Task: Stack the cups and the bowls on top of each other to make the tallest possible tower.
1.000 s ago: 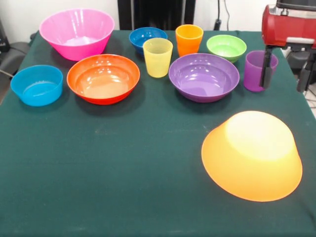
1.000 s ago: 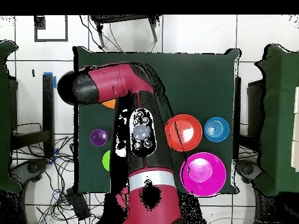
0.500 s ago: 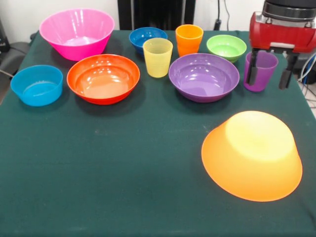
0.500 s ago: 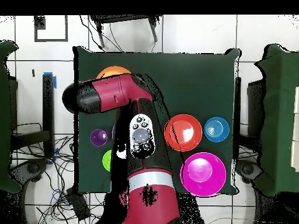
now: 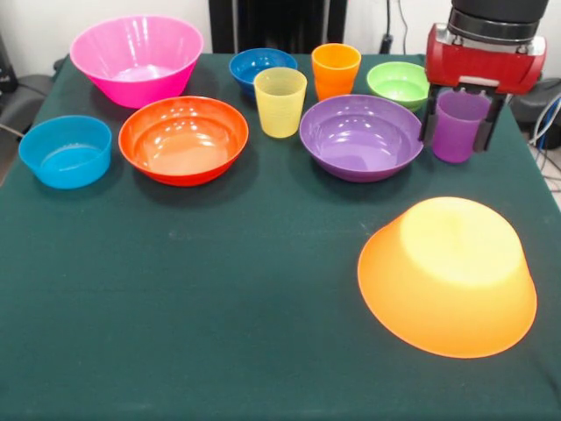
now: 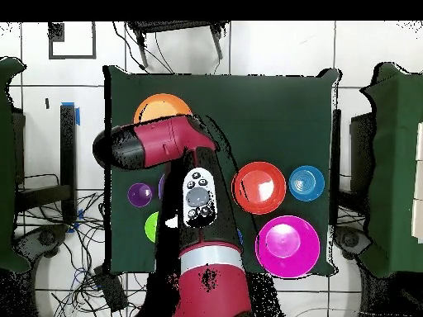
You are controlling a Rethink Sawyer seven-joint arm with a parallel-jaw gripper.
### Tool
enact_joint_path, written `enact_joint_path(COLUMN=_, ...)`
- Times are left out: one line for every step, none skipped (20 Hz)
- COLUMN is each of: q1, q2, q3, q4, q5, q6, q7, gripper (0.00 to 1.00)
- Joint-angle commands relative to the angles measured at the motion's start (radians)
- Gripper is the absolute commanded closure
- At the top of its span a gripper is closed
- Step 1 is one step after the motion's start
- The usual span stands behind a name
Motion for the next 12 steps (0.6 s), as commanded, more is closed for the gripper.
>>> enact_joint_path(q1=0.049, q2=0.073, q3=-0.018, q4=0.072, q5=-0.048, q6=-0.096, q7=0.100, gripper=0.00)
enact_joint_path(q1=0.053, q2=0.079, q3=-0.020, q4=0.069, q5=-0.047, q6=-0.109, q7=0.105, gripper=0.00)
enact_joint_path(q1=0.058, q2=0.086, q3=-0.024, q4=0.063, q5=-0.046, q6=-0.115, q7=0.108, gripper=0.00)
enact_joint_path(q1=0.064, q2=0.093, q3=-0.029, q4=0.057, q5=-0.046, q6=-0.121, q7=0.112, gripper=0.00)
enact_joint_path(q1=0.072, q2=0.101, q3=-0.038, q4=0.049, q5=-0.046, q6=-0.125, q7=0.116, gripper=0.00)
enact_joint_path(q1=0.078, q2=0.108, q3=-0.043, q4=0.043, q5=-0.044, q6=-0.134, q7=0.120, gripper=0.00)
enact_joint_path(q1=0.082, q2=0.117, q3=-0.048, q4=0.037, q5=-0.039, q6=-0.144, q7=0.122, gripper=0.00)
enact_joint_path(q1=0.087, q2=0.124, q3=-0.051, q4=0.032, q5=-0.035, q6=-0.158, q7=0.126, gripper=0.00)
enact_joint_path(q1=0.091, q2=0.132, q3=-0.054, q4=0.026, q5=-0.028, q6=-0.168, q7=0.128, gripper=0.00)
enact_joint_path(q1=0.100, q2=0.139, q3=-0.061, q4=0.018, q5=-0.023, q6=-0.174, q7=0.133, gripper=0.00)
enact_joint_path(q1=0.109, q2=0.147, q3=-0.069, q4=0.011, q5=-0.018, q6=-0.180, q7=0.141, gripper=0.00)
enact_joint_path(q1=0.122, q2=0.157, q3=-0.083, q4=-0.003, q5=-0.016, q6=-0.183, q7=0.149, gripper=0.00)
